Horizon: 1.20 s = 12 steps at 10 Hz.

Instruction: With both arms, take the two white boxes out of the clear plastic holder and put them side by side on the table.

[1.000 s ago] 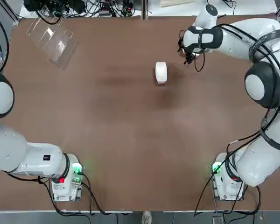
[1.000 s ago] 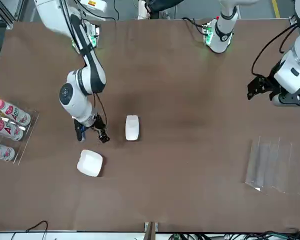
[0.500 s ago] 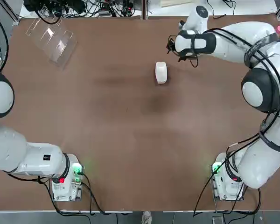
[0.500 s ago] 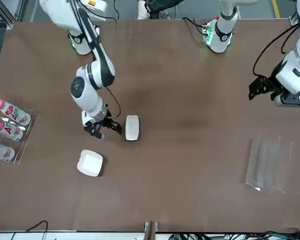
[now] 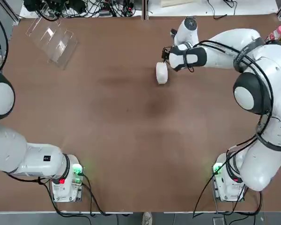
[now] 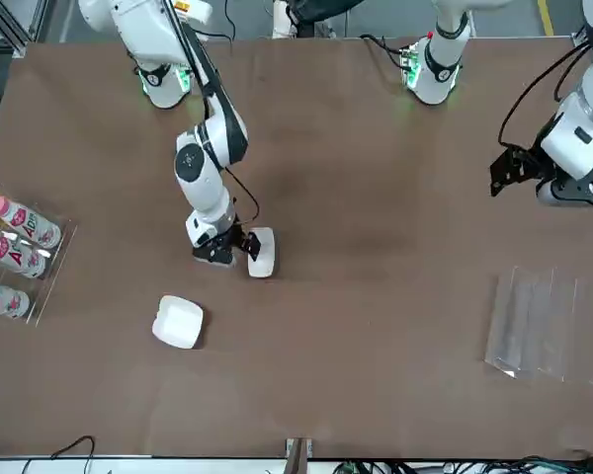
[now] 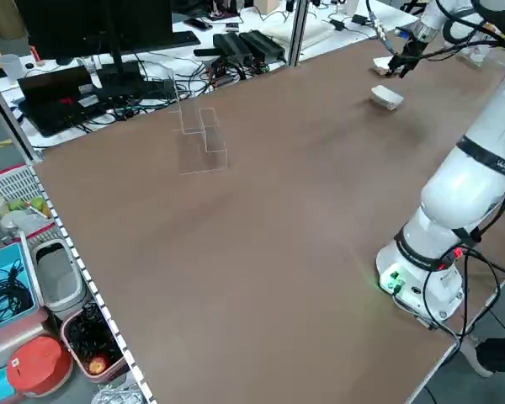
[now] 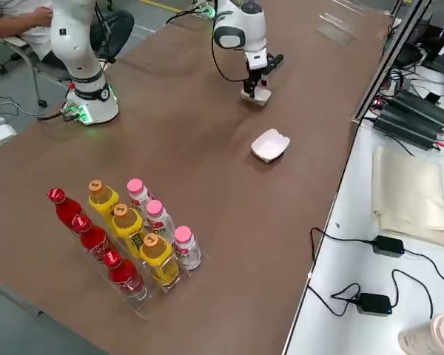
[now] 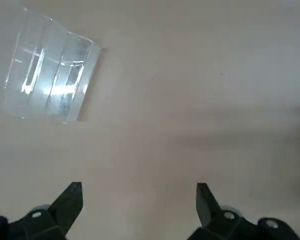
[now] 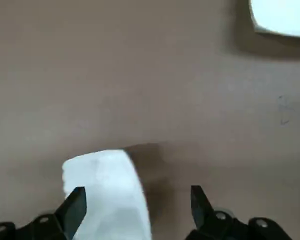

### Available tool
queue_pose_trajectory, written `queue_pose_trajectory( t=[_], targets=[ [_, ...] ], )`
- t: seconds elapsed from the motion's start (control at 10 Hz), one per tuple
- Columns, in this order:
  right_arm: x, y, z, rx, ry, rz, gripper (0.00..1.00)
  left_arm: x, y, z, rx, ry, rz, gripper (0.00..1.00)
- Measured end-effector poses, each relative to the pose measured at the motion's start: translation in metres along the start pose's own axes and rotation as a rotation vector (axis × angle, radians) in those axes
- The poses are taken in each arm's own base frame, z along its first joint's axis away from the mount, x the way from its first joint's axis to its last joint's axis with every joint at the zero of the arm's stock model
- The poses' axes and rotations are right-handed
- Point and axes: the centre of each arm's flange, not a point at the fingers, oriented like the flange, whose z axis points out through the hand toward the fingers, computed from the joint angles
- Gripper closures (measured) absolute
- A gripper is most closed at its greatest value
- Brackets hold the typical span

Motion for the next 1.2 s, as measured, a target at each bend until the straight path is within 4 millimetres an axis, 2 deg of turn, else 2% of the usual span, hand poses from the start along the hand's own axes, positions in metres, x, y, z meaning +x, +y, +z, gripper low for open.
queue_pose_trajectory(
  t=[0.3, 0.7, 1.0, 1.2],
  targets=[
    [-0.004, 0.003, 0.021, -0.003, 0.036, -0.03, 0.13, 0.0, 0.0, -0.001, 0.0, 0.003, -0.003, 0.0],
    [-0.029, -0.002, 0.056, 0.003, 0.069, -0.063, 0.23, 0.001, 0.0, -0.002, 0.0, 0.003, -0.004, 0.0],
    [-0.032, -0.004, 0.058, 0.006, 0.072, -0.047, 0.44, 0.001, 0.0, -0.002, 0.0, 0.004, -0.004, 0.0],
    [-0.031, -0.004, 0.058, 0.007, 0.073, -0.028, 0.55, 0.001, 0.0, -0.002, 0.0, 0.004, -0.003, 0.0]
  ],
)
